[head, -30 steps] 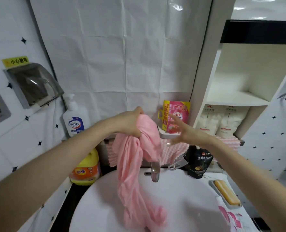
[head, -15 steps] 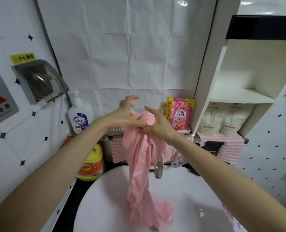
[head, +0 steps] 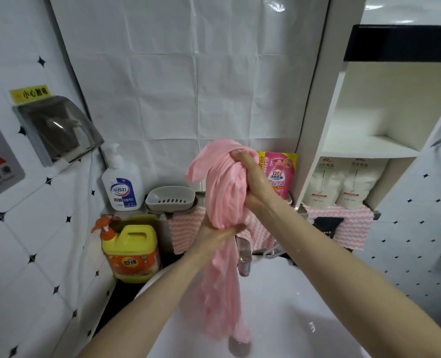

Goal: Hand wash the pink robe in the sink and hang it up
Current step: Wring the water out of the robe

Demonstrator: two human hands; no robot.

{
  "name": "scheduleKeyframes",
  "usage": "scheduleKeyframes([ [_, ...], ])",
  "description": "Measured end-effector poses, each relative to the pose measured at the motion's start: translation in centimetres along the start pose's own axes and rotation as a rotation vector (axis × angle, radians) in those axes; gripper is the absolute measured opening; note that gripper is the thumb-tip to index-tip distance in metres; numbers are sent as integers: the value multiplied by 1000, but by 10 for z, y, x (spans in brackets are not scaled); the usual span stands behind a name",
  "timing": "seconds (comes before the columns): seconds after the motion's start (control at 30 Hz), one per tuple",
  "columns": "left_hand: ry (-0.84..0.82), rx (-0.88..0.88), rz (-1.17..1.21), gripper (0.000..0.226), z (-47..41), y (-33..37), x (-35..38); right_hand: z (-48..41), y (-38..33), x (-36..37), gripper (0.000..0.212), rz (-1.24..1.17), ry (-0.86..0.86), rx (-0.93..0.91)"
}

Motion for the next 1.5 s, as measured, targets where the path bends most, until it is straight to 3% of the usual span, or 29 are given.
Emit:
scheduleKeyframes([
  [0.07,28,37,-46,41,-1,7,-9,2,-11,-8,19,12,-12,-37],
  [0.13,20,76,-149,45,-4,19,-22,5,-23,-28,11,87,-5,-86],
  [0.27,52,185,-342,70,-13,61,-49,11,-22,-86,47,330,-106,-81],
  [0.4,101,294,-484,59,-28,92,-57,28,5,-108,62,752,-302,144],
  [0.5,75,334,-639,53,-33,106,-47,35,7,-101,82,1029,-450,173],
  [0.63,10,371,-788,44,-35,114,-30,32,-7,-57,108,806,-439,-20],
  [0.73,-75,383,-787,55,-29,116,-14,29,9,-19,123,845,-429,-143],
  [0.87,-243,342,-667,72,-26,113,-15,24,13,-10,106,776,-179,-332],
  [1.0,-387,343,-837,84,-25,101,-38,27,23,-11,83,911,-139,-373],
  [1.17,-637,65,-307,92,-11,61,-64,30,30,-12,69,988,-107,-400],
  [1.23,-556,9,-301,104,-12,36,-72,25,22,-27,53,815,22,-376],
  [1.3,-416,27,-467,126,-12,9,-66,18,14,-38,45,603,96,-312],
  [1.4,-294,-13,-362,156,-7,-20,-46,8,14,-41,59,395,150,-210],
  [1.5,-176,-8,-271,156,-6,-23,-41,3,17,-37,62,321,191,-190],
])
Point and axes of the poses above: each hand's wrist, its own z-axis away from the middle knuckle, its own x-axis out of the palm, y = z × x, the point moved 5 cm from there along -z, towards the middle knuckle, and after that the axes turned 6 degrees about -x, right-handed, at the moved point
